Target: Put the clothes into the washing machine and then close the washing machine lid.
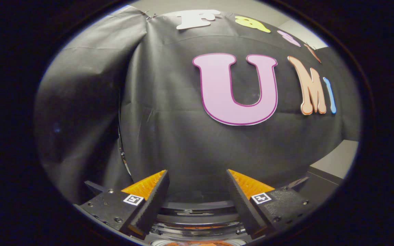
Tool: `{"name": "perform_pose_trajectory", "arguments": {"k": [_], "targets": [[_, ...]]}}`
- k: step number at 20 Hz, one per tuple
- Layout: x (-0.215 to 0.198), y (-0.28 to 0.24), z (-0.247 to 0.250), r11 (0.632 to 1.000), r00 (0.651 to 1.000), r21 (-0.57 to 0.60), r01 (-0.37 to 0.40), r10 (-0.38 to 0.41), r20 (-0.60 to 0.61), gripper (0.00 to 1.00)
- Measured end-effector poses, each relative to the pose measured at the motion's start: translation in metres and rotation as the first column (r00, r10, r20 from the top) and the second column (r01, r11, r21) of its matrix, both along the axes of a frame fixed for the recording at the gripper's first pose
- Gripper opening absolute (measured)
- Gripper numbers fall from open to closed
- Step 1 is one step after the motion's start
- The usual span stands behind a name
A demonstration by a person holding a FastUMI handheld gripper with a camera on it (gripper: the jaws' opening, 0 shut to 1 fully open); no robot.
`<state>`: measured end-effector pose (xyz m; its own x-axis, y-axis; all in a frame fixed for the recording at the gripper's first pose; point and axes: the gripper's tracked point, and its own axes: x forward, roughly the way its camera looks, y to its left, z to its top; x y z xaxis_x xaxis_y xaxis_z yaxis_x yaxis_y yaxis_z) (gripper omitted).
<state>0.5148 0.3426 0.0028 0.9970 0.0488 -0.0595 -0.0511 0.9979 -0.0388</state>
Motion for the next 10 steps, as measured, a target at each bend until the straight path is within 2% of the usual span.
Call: {"name": "perform_pose_trajectory", "arguments": {"k": [4,10], "targets": [[0.0021,0.0005,0.0042,1.0,0.998,0.003,-0.017,0.016,0.061,0.98],[0.0016,-0.0002,0.0027,1.0,0.999,0.001,-0.021,0.02,0.025,0.98]]}}
